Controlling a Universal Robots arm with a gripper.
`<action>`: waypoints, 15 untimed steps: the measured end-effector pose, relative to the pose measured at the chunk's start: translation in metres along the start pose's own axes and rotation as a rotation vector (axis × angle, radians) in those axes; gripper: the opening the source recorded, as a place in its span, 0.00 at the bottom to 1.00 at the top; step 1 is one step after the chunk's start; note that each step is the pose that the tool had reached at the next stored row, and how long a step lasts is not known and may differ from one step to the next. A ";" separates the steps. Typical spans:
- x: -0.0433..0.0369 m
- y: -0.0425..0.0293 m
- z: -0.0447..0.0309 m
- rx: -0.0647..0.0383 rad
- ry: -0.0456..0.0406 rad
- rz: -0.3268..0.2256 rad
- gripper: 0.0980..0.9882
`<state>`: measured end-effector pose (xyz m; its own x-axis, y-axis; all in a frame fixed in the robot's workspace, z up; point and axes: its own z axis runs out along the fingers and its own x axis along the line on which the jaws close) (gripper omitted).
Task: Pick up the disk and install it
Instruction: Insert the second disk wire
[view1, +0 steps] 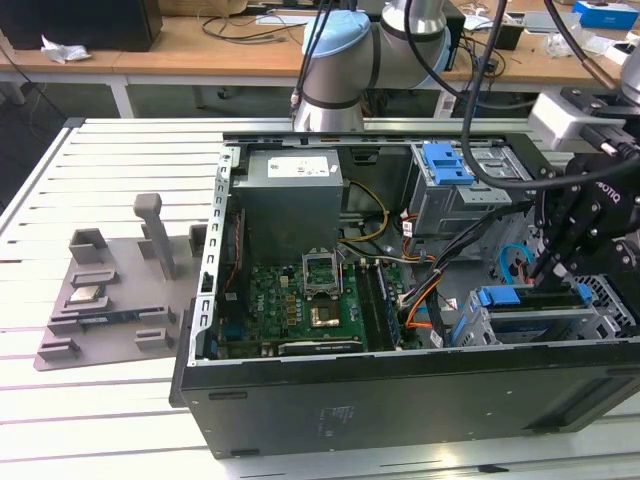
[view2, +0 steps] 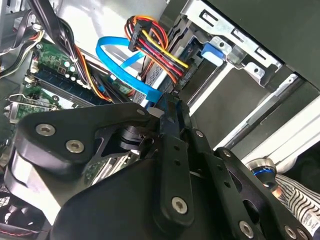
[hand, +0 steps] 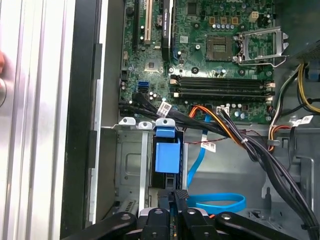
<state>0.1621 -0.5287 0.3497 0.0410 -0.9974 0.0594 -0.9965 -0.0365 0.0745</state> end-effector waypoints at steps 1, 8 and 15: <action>-0.0003 -0.0005 0.0002 0.000 0.0000 0.000 0.07; -0.0018 -0.0020 0.0034 0.000 0.0004 0.000 0.07; -0.0020 -0.0018 0.0073 0.000 -0.0002 0.000 0.07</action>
<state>0.1633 -0.5270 0.3422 0.0413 -0.9974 0.0592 -0.9965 -0.0368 0.0745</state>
